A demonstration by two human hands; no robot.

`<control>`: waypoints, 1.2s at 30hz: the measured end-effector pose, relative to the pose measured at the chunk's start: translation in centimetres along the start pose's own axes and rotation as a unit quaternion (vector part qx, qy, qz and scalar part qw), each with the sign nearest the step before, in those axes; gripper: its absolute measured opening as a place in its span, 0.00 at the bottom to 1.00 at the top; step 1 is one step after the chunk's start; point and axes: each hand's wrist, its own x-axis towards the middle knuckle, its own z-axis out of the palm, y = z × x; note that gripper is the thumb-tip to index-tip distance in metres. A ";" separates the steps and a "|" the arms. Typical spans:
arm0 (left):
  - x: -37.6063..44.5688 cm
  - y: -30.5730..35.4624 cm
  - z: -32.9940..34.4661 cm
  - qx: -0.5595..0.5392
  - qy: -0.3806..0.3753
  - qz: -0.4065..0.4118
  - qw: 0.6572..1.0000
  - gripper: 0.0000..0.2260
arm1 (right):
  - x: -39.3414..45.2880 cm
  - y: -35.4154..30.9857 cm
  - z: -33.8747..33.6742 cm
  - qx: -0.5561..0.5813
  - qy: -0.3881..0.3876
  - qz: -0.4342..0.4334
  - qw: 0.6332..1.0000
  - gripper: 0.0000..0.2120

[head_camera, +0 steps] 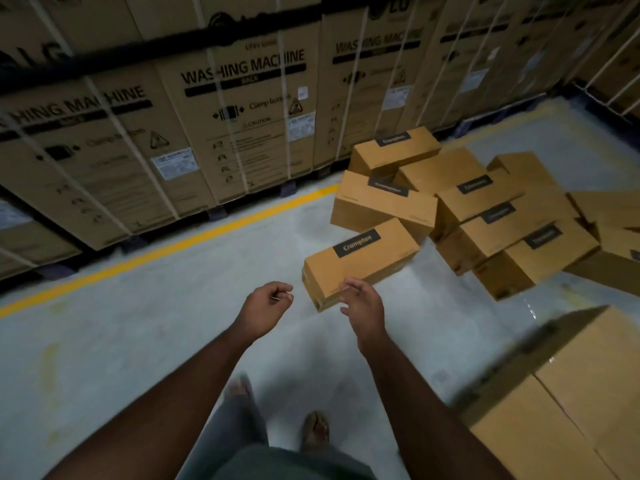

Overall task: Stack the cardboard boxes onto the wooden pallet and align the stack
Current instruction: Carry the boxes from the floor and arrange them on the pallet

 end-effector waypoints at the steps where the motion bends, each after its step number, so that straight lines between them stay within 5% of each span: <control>1: 2.7 0.3 -0.5 -0.002 -0.006 -0.006 1.000 0.07 | 2.2 -0.7 1.4 -0.009 0.002 0.004 1.000 0.06; 5: 15.1 -0.9 -1.8 0.027 -0.041 -0.039 0.998 0.13 | 11.5 -0.6 6.3 -0.057 0.023 0.046 0.997 0.07; 12: 37.7 -7.5 -0.5 0.060 -0.094 -0.088 0.990 0.09 | 30.1 4.8 15.1 -0.119 0.102 0.090 0.984 0.14; 17: 49.3 -12.6 2.2 0.131 -0.152 -0.087 0.976 0.12 | 42.6 10.4 19.7 -0.199 0.053 0.157 0.966 0.26; 21: 54.5 -16.7 5.2 0.140 -0.170 -0.096 0.971 0.13 | 50.2 16.3 21.6 -0.359 -0.023 0.173 0.917 0.38; 24: 56.2 -19.7 7.4 0.150 -0.180 -0.104 0.967 0.14 | 52.2 20.9 22.3 -0.402 -0.070 0.192 0.893 0.37; 30: 55.8 -22.1 11.0 0.178 -0.206 -0.119 0.955 0.15 | 47.5 26.9 19.9 -0.204 0.032 0.249 0.946 0.32; 34: 54.3 -21.6 14.9 0.208 -0.201 -0.116 0.950 0.15 | 43.7 29.3 16.3 -0.189 0.028 0.349 0.918 0.38; 36: 53.7 -21.5 16.7 0.217 -0.185 -0.107 0.952 0.15 | 41.7 30.5 14.6 -0.162 0.085 0.384 0.905 0.41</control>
